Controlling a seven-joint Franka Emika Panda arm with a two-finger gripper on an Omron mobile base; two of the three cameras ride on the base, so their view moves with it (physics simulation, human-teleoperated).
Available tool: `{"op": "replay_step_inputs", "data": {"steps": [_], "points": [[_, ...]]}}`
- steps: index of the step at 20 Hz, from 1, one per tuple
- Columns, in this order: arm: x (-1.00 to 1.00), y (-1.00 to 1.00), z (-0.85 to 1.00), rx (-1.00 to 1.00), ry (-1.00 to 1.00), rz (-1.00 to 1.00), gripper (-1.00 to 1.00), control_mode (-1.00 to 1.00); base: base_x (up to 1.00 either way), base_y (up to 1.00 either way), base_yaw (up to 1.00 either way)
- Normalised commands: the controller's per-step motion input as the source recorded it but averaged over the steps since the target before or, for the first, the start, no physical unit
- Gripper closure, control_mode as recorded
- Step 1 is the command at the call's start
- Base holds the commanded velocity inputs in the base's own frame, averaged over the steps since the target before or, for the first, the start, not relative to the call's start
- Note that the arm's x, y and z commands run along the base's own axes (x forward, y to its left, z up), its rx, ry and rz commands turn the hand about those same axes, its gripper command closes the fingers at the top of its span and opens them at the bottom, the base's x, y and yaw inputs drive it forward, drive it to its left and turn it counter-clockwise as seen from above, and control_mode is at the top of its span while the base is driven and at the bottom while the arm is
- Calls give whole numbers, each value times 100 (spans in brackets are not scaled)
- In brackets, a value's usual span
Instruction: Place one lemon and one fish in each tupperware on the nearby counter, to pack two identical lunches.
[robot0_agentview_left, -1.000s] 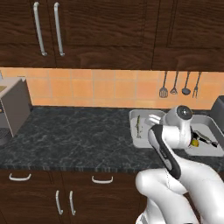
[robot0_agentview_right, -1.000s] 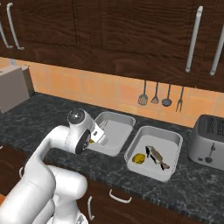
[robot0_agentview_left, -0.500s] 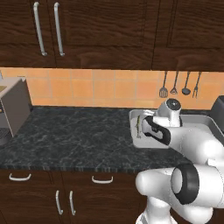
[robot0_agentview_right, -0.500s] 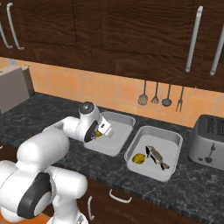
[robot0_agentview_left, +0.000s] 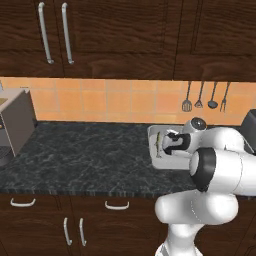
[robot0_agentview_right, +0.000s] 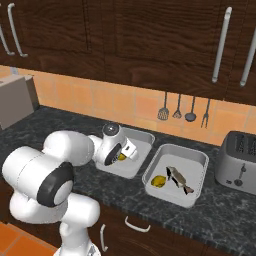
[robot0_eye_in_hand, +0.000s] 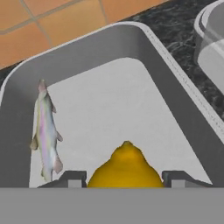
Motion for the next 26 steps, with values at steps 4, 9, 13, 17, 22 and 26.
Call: {"op": "replay_step_inputs", "data": {"steps": [4,9,13,17,22,26], "points": [[58,-7,-22,0,0,0,100,-100,0,0,0],[50,-1,-24,-1,0,0,100,-100,0,0,0],[28,0,-16,-2,0,0,-100,-100,0,0,0],[8,0,6,-1,-8,0,-100,-100,0,0,0],[-21,0,69,0,-6,0,-100,-100,0,0,0],[-85,0,100,0,-2,0,-100,-100,0,0,0]]}}
